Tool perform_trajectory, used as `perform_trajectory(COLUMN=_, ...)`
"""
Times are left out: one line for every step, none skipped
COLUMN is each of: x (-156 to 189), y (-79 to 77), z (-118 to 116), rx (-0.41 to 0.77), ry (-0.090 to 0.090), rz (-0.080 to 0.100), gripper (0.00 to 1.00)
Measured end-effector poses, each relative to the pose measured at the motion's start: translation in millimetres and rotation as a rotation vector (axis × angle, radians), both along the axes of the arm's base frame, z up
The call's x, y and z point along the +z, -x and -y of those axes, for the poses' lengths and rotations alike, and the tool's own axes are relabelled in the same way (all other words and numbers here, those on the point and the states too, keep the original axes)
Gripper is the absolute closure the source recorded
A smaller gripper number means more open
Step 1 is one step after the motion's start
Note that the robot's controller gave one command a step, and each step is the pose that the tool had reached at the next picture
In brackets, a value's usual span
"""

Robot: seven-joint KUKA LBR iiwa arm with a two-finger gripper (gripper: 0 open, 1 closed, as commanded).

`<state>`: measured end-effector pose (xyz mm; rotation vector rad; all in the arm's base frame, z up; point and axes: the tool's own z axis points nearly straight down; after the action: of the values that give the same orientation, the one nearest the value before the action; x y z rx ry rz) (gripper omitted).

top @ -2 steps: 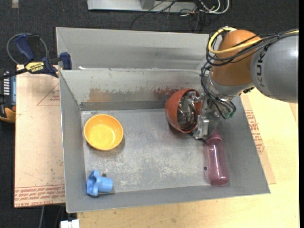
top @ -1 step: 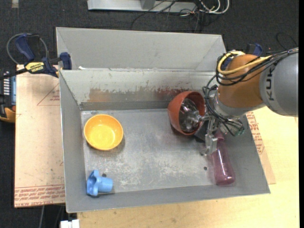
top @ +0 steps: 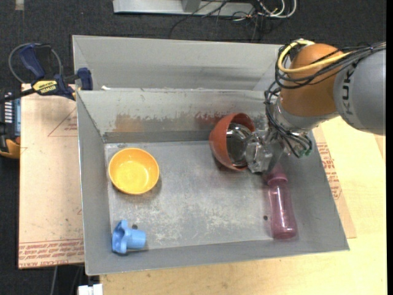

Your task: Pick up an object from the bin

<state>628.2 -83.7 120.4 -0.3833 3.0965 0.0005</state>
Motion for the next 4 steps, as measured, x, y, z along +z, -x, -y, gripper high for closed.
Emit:
perform_trajectory(x=0, y=0.1, z=0, rx=0.0, ry=0.0, rz=0.0, gripper=1.0)
perform_trajectory(x=-15, y=-4.0, z=-3, rx=-0.02, ry=0.0, rz=0.004, gripper=1.0)
perform_trajectory(x=-47, y=-14.1, z=-17, rx=0.149, ry=0.003, rz=0.01, gripper=1.0)
perform_trajectory(x=-47, y=-14.1, z=-17, rx=0.148, ry=0.002, rz=0.01, gripper=1.0)
